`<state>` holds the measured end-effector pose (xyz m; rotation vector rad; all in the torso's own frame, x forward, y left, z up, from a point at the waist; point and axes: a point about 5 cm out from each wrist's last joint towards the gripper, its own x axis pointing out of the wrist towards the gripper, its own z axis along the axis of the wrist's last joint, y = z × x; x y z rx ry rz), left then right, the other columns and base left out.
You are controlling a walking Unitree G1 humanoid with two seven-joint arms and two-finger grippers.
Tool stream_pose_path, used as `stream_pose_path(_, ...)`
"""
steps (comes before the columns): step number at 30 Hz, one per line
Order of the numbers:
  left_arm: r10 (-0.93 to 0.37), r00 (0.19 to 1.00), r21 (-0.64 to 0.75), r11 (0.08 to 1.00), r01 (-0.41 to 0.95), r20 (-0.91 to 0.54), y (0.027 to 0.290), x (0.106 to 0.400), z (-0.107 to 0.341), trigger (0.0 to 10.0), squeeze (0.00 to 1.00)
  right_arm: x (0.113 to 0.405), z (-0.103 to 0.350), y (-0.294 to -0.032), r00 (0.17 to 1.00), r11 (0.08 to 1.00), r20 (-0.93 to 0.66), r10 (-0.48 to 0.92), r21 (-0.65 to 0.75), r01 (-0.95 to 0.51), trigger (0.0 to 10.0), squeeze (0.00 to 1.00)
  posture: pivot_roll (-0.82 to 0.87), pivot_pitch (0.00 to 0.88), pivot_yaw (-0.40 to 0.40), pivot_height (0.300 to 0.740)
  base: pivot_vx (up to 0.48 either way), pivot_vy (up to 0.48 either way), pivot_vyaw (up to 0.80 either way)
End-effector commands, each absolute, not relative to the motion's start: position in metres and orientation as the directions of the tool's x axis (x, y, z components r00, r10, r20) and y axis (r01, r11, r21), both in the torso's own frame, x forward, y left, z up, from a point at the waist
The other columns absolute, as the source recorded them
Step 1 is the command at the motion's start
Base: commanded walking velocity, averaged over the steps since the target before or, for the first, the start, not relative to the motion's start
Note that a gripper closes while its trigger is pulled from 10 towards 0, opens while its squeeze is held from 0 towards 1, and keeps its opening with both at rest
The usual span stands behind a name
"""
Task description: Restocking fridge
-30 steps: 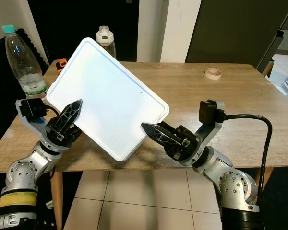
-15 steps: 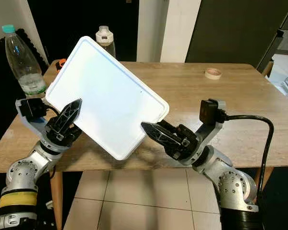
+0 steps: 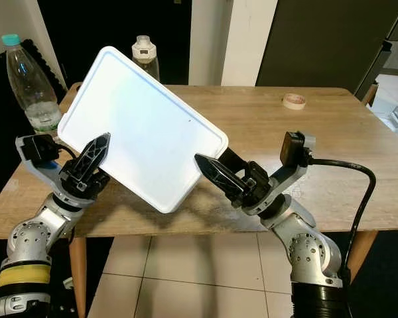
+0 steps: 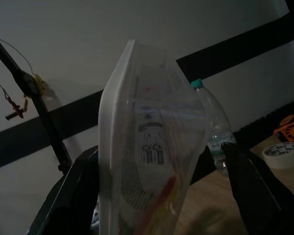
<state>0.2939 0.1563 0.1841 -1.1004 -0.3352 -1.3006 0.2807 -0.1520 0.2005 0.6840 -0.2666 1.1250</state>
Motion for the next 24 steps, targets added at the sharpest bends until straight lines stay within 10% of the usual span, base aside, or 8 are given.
stream_pose_path(1,-0.595,0.245,-0.418,-0.171,0.892,0.765,0.147,0.292,0.191,4.0,0.0,0.282,0.197,-0.15,0.432,0.247,0.512,0.742,0.391,-0.887,10.0,0.22,0.02,0.0,-0.014,0.74,0.0,0.0,0.0)
stream_pose_path(2,-0.595,0.242,-0.417,-0.174,0.892,0.766,0.146,0.291,0.191,4.2,0.0,0.282,0.196,-0.146,0.416,0.217,0.52,0.746,0.401,-0.89,10.0,0.0,0.02,0.0,-0.014,0.74,0.0,0.0,0.0)
stream_pose_path(14,-0.595,0.217,-0.408,-0.206,0.89,0.774,0.137,0.287,0.192,4.2,0.0,0.285,0.195,-0.126,0.364,0.138,0.533,0.764,0.415,-0.899,10.0,0.0,0.03,0.0,-0.016,0.74,0.0,0.0,0.0)
stream_pose_path(15,-0.595,0.217,-0.409,-0.207,0.889,0.774,0.137,0.287,0.192,4.2,0.0,0.285,0.196,-0.126,0.36,0.132,0.542,0.759,0.413,-0.901,6.7,0.0,0.03,0.0,-0.017,0.74,0.0,0.0,0.0)
stream_pose_path(17,-0.595,0.217,-0.409,-0.207,0.889,0.774,0.137,0.287,0.192,4.2,0.0,0.285,0.196,-0.126,0.36,0.132,0.542,0.759,0.413,-0.901,6.7,0.0,0.03,0.0,-0.017,0.74,0.0,0.0,0.0)
stream_pose_path(18,-0.595,0.217,-0.41,-0.208,0.888,0.773,0.136,0.287,0.192,4.2,0.0,0.286,0.196,-0.127,0.369,0.136,0.546,0.753,0.419,-0.898,0.0,0.0,0.03,0.0,-0.017,0.74,0.0,0.0,0.0)
stream_pose_path(24,-0.596,0.221,-0.413,-0.206,0.887,0.772,0.135,0.288,0.191,4.2,0.0,0.285,0.195,-0.131,0.376,0.143,0.553,0.744,0.418,-0.897,0.0,0.0,0.03,0.0,-0.017,0.74,0.0,0.0,0.0)
